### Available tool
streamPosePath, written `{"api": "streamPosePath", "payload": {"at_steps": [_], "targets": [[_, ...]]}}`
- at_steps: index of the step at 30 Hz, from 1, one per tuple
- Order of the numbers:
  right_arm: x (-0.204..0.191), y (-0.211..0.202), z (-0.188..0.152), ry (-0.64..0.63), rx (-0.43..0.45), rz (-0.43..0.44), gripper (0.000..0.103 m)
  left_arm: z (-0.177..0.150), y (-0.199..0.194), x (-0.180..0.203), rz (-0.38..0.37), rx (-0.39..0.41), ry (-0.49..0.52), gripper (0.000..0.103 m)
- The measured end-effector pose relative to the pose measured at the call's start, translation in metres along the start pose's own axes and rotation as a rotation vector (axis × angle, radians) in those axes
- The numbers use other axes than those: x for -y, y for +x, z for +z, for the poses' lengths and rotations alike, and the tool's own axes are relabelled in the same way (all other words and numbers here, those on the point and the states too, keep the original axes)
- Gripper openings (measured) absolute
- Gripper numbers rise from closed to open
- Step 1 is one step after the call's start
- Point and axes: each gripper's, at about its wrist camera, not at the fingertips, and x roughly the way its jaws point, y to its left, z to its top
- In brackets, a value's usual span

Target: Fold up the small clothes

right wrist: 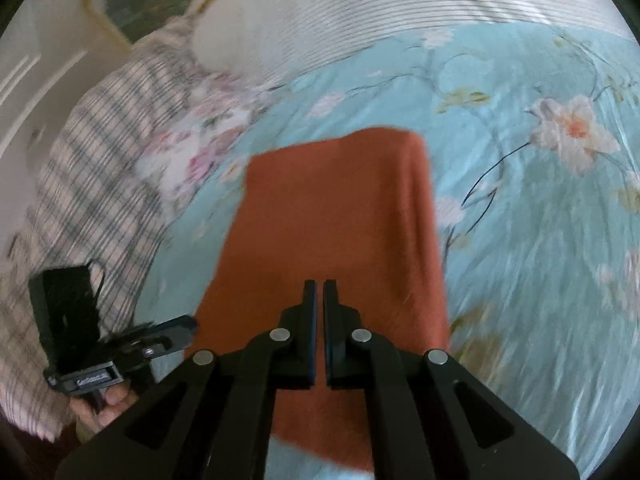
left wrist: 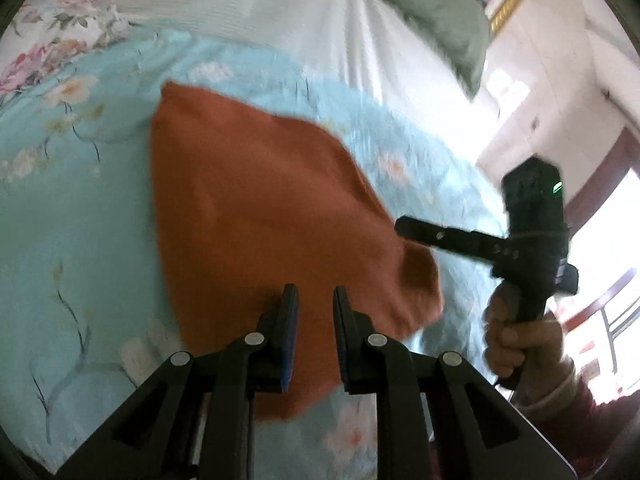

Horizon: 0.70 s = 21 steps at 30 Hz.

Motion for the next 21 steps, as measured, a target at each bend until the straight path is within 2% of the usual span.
{"api": "streamPosePath", "payload": {"at_steps": [2, 4, 5, 8, 13, 18, 21], "targets": [[0.005, 0.004, -0.017, -0.013, -0.028, -0.076, 0.004, -0.013, 0.014, -0.006, 0.05, -0.055, -0.012, 0.016], [0.023, 0.012, -0.031, 0.01, -0.061, -0.129, 0.003, -0.021, 0.024, -0.02, 0.019, -0.075, -0.081, 0.013], [0.031, 0.013, -0.036, 0.031, -0.057, -0.12, 0.002, -0.022, 0.023, -0.026, -0.007, -0.061, -0.116, 0.01], [0.038, 0.011, -0.037, 0.058, -0.039, -0.108, 0.0, -0.023, 0.02, -0.03, -0.017, -0.05, -0.139, 0.008], [0.036, 0.009, -0.039, 0.041, -0.033, -0.129, 0.0, -0.034, 0.017, -0.018, 0.021, -0.033, -0.105, 0.008], [0.038, 0.001, -0.043, 0.072, -0.019, -0.127, 0.0, -0.034, 0.012, -0.022, 0.023, -0.034, -0.126, 0.008], [0.041, -0.009, -0.046, 0.097, -0.008, -0.133, 0.001, -0.036, 0.002, -0.015, 0.045, -0.029, -0.114, 0.014]]}}
